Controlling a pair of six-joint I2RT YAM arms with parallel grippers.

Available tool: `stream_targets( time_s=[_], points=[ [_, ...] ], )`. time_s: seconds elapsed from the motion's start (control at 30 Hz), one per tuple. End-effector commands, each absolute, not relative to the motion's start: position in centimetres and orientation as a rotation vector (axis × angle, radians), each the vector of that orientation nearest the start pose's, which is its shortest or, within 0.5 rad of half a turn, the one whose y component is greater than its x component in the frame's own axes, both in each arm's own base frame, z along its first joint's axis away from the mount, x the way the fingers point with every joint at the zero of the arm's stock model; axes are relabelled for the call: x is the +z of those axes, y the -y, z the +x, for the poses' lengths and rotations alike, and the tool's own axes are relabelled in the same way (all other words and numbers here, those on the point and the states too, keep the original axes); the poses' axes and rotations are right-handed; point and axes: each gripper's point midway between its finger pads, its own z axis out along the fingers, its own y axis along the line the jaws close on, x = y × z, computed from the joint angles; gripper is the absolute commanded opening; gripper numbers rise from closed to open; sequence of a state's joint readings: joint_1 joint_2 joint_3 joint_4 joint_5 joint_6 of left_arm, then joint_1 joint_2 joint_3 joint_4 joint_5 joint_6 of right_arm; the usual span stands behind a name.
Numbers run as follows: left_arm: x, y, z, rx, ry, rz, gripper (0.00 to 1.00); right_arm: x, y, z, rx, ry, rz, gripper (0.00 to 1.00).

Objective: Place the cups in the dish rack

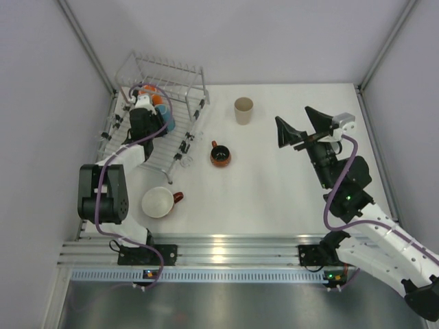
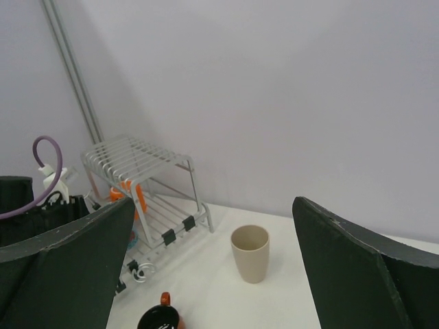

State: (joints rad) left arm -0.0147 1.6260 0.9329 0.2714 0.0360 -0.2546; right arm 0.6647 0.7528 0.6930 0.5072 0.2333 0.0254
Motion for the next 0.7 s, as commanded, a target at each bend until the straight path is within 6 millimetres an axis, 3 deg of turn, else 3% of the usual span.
stream_targets(
  time_s=[0.0,0.3,0.6,0.63,0.67],
  points=[
    [16.6,2.6,49.3,-0.214,-1.856,-0.164,0.39,40.8,-15.7,26.9,0.465,-1.130,-0.146,0.99],
    [16.6,2.0,48.5,-0.213,-1.849,-0.239,0.42,40.7,-15.6,26.8,0.461,-1.132,-0.143,0.99],
    [19.2,4.3,45.8,-0.411,-1.840,-0.278,0.48,40.5,-15.5,26.9,0.459,-1.136,-0.140,0.99],
    [19.3,2.9,45.7,-0.417,-1.834,-0.335,0.48,40.5,-15.5,26.9,0.458,-1.136,-0.140,0.99],
    [19.8,3.0,45.3,-0.444,-1.830,-0.342,0.49,40.4,-15.5,26.9,0.458,-1.137,-0.140,0.99]
  ],
)
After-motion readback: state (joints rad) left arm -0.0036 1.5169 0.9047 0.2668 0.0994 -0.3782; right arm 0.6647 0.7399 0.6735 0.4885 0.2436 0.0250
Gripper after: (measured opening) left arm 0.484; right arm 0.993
